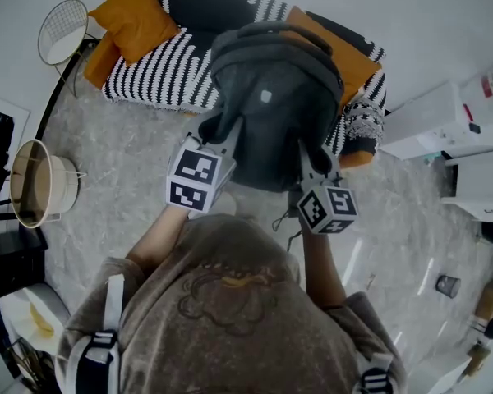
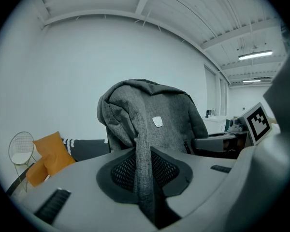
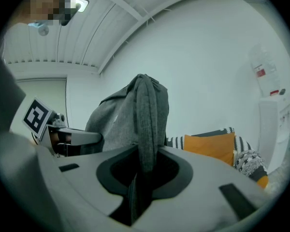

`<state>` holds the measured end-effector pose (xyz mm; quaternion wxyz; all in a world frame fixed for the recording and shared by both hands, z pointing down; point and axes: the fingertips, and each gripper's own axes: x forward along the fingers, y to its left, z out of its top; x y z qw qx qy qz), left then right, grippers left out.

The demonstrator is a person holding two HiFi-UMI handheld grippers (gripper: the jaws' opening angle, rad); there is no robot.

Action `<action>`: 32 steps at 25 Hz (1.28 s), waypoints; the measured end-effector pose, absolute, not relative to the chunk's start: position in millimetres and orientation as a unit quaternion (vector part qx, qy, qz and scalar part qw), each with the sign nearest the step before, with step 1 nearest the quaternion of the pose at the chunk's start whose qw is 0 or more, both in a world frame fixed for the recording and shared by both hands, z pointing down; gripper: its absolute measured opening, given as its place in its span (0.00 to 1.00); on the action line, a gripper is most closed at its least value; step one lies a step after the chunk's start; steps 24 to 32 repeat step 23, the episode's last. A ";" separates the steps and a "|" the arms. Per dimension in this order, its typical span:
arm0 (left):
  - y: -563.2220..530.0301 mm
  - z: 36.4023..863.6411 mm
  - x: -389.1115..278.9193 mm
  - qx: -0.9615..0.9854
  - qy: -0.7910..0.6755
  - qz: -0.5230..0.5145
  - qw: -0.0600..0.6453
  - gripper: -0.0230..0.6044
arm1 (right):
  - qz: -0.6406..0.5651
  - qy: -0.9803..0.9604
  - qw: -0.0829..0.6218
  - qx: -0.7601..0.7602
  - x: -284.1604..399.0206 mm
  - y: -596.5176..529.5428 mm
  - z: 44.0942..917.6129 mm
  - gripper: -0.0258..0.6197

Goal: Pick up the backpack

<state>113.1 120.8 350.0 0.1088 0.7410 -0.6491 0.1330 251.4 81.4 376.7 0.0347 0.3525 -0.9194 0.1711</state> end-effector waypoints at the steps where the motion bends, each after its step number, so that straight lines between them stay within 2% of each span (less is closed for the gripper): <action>1: 122.1 350.7 113.9 0.740 -0.650 0.133 0.109 0.14 | 0.171 -0.920 0.036 0.351 252.2 82.2 376.9 0.13; 32: 104.3 373.3 99.8 0.734 -0.650 0.144 0.133 0.13 | 0.172 -0.921 0.058 0.345 237.2 62.9 394.9 0.13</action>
